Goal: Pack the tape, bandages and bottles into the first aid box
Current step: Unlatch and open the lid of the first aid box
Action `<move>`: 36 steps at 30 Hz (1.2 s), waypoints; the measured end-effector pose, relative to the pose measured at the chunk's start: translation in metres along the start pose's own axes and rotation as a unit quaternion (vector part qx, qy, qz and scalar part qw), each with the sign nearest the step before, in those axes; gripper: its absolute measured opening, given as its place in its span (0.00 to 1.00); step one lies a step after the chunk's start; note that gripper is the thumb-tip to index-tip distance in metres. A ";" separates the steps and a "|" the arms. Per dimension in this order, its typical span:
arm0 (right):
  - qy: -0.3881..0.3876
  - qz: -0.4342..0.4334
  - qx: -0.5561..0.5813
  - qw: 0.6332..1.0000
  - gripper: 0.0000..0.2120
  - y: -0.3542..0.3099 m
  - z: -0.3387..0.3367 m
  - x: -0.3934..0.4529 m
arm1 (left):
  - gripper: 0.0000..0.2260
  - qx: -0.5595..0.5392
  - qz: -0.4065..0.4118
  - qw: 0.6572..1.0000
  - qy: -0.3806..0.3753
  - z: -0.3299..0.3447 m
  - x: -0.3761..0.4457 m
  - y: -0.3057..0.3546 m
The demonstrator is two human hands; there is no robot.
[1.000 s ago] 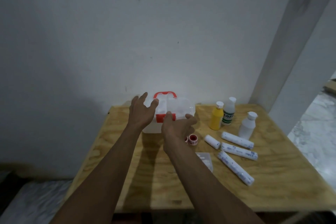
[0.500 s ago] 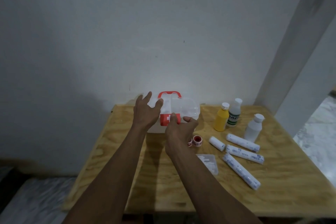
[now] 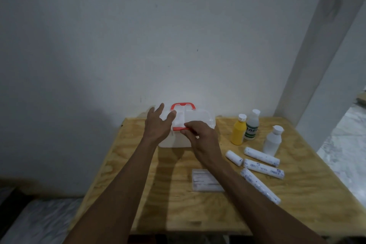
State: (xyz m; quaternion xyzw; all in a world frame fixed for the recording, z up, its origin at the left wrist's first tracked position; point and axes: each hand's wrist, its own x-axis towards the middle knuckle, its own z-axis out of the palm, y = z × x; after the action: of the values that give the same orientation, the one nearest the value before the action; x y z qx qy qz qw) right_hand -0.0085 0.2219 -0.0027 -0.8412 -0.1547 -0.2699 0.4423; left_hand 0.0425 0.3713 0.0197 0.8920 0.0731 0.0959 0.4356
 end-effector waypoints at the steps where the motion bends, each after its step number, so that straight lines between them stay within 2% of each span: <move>1: -0.008 -0.022 -0.025 0.999 0.08 0.003 -0.001 0.003 | 0.30 0.001 -0.001 1.000 -0.003 0.000 0.001 -0.001; 5: -0.043 -0.100 -0.132 0.985 0.07 0.010 -0.005 0.012 | 0.29 -0.012 0.001 1.000 0.001 -0.002 0.000 0.000; 9: -0.025 -0.150 -0.225 0.962 0.11 0.012 -0.010 0.020 | 0.31 -0.022 0.000 1.000 0.015 -0.003 -0.004 0.001; 16: -0.026 -0.166 -0.179 0.969 0.17 0.002 -0.017 0.034 | 0.31 -0.094 -0.052 0.993 0.038 -0.006 -0.011 0.004; 21: -0.017 -0.160 -0.147 0.976 0.09 -0.005 -0.025 0.065 | 0.31 -0.159 -0.079 0.982 0.068 -0.009 -0.010 0.016; 25: -0.010 -0.115 -0.102 0.988 0.11 -0.018 -0.032 0.097 | 0.33 -0.168 -0.071 0.980 0.084 -0.004 -0.015 0.012; 28: -0.007 -0.080 -0.076 0.994 0.10 -0.024 -0.032 0.126 | 0.35 -0.118 -0.049 0.988 0.084 0.004 -0.016 0.004; 32: -0.001 -0.043 -0.061 0.997 0.09 -0.024 -0.027 0.165 | 0.35 0.044 0.013 0.997 0.068 0.011 -0.007 -0.002; 36: 0.023 -0.001 -0.043 0.999 0.11 -0.020 -0.018 0.192 | 0.38 0.166 0.027 0.986 -0.007 0.015 0.005 -0.006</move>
State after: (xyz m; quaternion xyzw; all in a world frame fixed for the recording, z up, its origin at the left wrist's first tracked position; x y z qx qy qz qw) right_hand 0.1312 0.2225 0.1319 -0.8528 -0.1341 -0.2958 0.4090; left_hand 0.0505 0.3648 0.0067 0.9541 0.0609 0.0875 0.2797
